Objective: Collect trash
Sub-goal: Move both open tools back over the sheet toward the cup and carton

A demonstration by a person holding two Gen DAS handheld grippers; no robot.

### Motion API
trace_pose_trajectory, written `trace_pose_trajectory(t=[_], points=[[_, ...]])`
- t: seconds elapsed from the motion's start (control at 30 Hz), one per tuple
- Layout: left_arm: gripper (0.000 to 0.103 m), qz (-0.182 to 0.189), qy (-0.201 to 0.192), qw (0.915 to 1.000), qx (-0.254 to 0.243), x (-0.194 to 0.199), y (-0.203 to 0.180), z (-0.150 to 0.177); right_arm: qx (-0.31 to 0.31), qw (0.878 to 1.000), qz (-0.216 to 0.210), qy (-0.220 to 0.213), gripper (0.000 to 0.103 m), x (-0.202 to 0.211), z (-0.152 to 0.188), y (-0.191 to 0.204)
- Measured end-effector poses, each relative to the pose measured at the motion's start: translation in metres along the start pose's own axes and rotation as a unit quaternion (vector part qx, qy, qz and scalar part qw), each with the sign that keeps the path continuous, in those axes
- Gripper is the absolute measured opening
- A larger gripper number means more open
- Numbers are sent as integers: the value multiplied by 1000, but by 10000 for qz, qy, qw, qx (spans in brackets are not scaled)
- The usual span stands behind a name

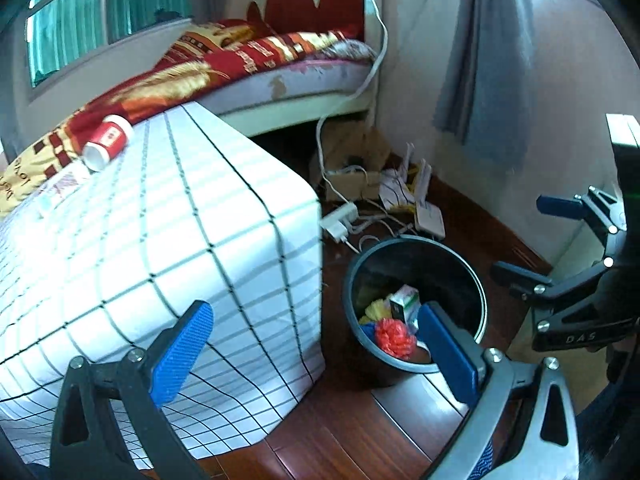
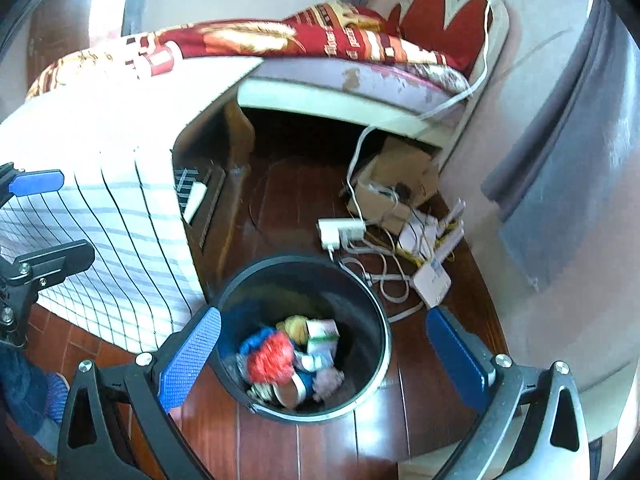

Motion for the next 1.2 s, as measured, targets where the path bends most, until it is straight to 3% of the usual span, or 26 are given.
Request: trace_pose_trajectory(t=[0.23, 0.6, 0.9, 1.07, 1.2], points=[[103, -347, -242, 9988, 262, 11, 49, -9, 207, 9988, -227, -376, 103, 5, -45, 36], [103, -996, -336, 9910, 825, 30, 136, 6, 529, 9916, -861, -805, 103, -5, -104, 116], [103, -1748, -506, 9715, 1518, 55, 250, 13, 183, 9848, -1367, -1057, 103, -9, -164, 168], [103, -1850, -476, 9684, 1605, 42, 293, 7, 432, 9846, -1241, -1157, 103, -9, -198, 195], [103, -1900, -315, 9693, 1527, 15, 314, -7, 573, 9857, -1266, -955, 103, -34, -218, 209]])
Point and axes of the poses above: each gripper's, at about its wrist camera, not at the fingertips, and x roughly against the way its jaws point, y to its left, z to its underside, the point moved 9 cm from there along -x, roughly the way its jaws point, and after that the axes turned 10 degrees about -z, right-handed, at the moved point
